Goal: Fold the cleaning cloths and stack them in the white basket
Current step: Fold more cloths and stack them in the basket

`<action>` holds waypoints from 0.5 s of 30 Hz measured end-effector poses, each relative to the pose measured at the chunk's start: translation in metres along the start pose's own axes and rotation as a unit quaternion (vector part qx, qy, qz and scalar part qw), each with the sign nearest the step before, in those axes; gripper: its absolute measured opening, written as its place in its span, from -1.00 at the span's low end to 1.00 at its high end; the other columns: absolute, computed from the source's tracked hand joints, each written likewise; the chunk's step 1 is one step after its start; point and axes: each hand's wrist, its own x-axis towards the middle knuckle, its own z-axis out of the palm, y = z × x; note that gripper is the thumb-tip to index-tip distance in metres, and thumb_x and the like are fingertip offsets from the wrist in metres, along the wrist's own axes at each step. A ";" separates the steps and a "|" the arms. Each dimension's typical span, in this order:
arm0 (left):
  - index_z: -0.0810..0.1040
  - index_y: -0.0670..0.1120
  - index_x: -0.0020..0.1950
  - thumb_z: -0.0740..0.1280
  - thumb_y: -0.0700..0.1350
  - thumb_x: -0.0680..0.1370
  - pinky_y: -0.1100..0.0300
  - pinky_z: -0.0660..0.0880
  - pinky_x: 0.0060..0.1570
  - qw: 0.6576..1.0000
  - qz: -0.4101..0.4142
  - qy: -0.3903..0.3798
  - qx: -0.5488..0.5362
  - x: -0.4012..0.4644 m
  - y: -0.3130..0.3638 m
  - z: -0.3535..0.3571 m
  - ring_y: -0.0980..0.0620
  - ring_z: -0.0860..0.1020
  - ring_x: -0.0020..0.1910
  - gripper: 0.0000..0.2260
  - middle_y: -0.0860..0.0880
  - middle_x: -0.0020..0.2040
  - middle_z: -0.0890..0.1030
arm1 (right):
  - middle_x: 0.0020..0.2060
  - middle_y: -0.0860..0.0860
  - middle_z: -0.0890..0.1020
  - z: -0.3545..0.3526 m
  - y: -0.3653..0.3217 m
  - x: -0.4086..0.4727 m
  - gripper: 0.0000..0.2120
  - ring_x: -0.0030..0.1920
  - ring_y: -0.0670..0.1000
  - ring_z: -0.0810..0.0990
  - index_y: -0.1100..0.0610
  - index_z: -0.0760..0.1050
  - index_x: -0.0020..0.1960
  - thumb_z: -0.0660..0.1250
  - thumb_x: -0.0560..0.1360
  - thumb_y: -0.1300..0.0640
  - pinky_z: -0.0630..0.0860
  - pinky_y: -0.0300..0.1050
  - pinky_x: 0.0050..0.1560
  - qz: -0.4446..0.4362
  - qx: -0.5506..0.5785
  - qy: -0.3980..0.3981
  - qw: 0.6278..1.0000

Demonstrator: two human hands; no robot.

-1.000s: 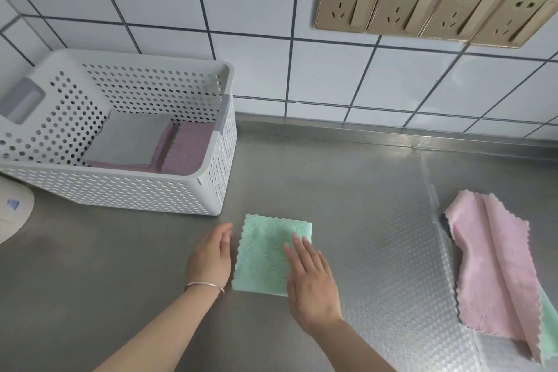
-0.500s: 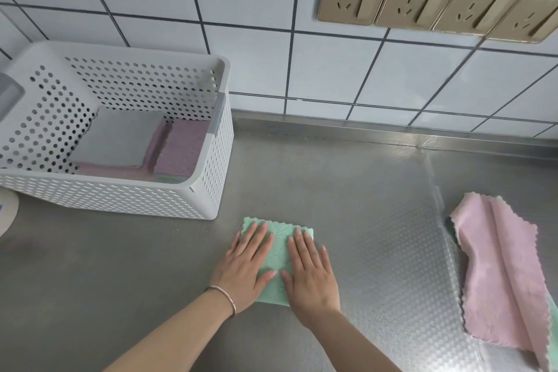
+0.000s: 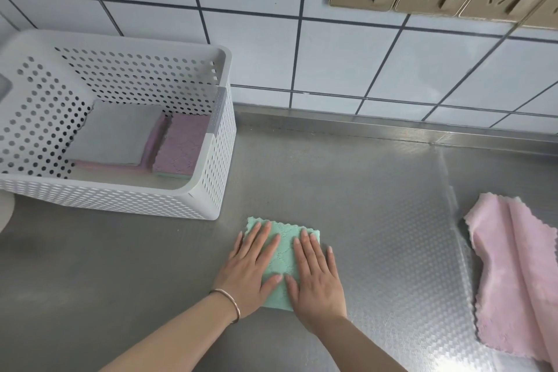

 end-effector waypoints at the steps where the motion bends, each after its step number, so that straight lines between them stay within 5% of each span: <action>1: 0.14 -0.06 0.49 0.08 0.25 0.50 -0.07 0.04 0.36 1.000 -0.005 -0.004 0.006 0.000 0.000 0.000 -0.07 0.13 0.48 -0.36 -0.11 0.50 0.18 | 0.48 0.06 0.20 0.000 0.000 0.000 -0.43 0.49 0.02 0.08 0.15 0.15 0.48 -0.13 0.60 -0.14 0.07 0.08 0.39 0.001 -0.001 -0.001 1.000; 4: 0.21 -0.03 0.47 0.05 0.27 0.50 -0.13 0.02 0.34 1.000 -0.014 0.006 0.027 -0.001 0.001 0.000 -0.04 0.15 0.46 -0.38 -0.09 0.48 0.25 | 0.45 0.05 0.28 -0.006 -0.003 0.000 -0.42 0.49 0.01 0.07 0.14 0.19 0.45 0.03 0.52 -0.13 0.07 0.07 0.38 -0.001 0.015 0.000 1.000; 6: 0.33 -0.01 0.40 0.08 0.23 0.49 -0.07 0.00 0.35 0.998 -0.029 0.060 -0.001 -0.002 0.002 -0.006 -0.02 0.21 0.42 -0.45 -0.07 0.43 0.35 | 0.39 0.01 0.39 -0.015 -0.005 0.000 -0.45 0.43 0.00 0.23 0.10 0.27 0.39 0.08 0.46 -0.10 0.18 0.01 0.35 0.012 0.049 0.017 0.999; 8: 0.49 -0.03 0.25 0.17 0.14 0.44 0.02 0.17 0.25 0.980 -0.113 0.145 -0.077 -0.005 0.005 -0.015 -0.06 0.40 0.26 -0.55 -0.08 0.28 0.50 | 0.26 -0.01 0.50 -0.028 -0.007 -0.002 -0.50 0.23 0.01 0.46 0.08 0.37 0.31 0.12 0.41 -0.03 0.43 -0.06 0.20 0.073 0.133 0.061 0.987; 10: 0.55 -0.04 0.12 0.30 0.05 0.38 0.02 0.38 0.05 0.938 -0.266 0.183 -0.128 -0.010 0.009 -0.025 -0.14 0.50 0.06 -0.65 -0.08 0.10 0.56 | 0.13 -0.08 0.48 -0.044 -0.007 -0.005 -0.59 0.11 -0.04 0.43 0.05 0.40 0.27 0.16 0.42 0.08 0.44 -0.12 0.13 0.177 0.253 0.082 0.948; 12: 0.57 0.00 0.09 0.41 0.03 0.38 0.01 0.38 0.05 0.896 -0.401 0.105 -0.161 -0.015 0.013 -0.038 -0.16 0.45 0.08 -0.69 -0.08 0.12 0.51 | 0.08 -0.14 0.45 -0.054 -0.007 -0.009 -0.65 0.09 -0.10 0.39 0.00 0.39 0.24 0.22 0.46 0.16 0.37 -0.18 0.09 0.282 0.372 0.041 0.883; 15: 0.55 0.09 0.12 0.32 0.16 0.44 0.10 0.31 0.17 0.874 -0.457 -0.014 -0.165 -0.018 0.015 -0.043 -0.07 0.35 0.20 -0.70 -0.01 0.22 0.39 | 0.03 -0.09 0.50 -0.060 -0.011 -0.012 -0.71 0.02 -0.07 0.47 0.05 0.37 0.19 0.21 0.48 0.19 0.38 -0.18 -0.06 0.358 0.468 -0.017 0.808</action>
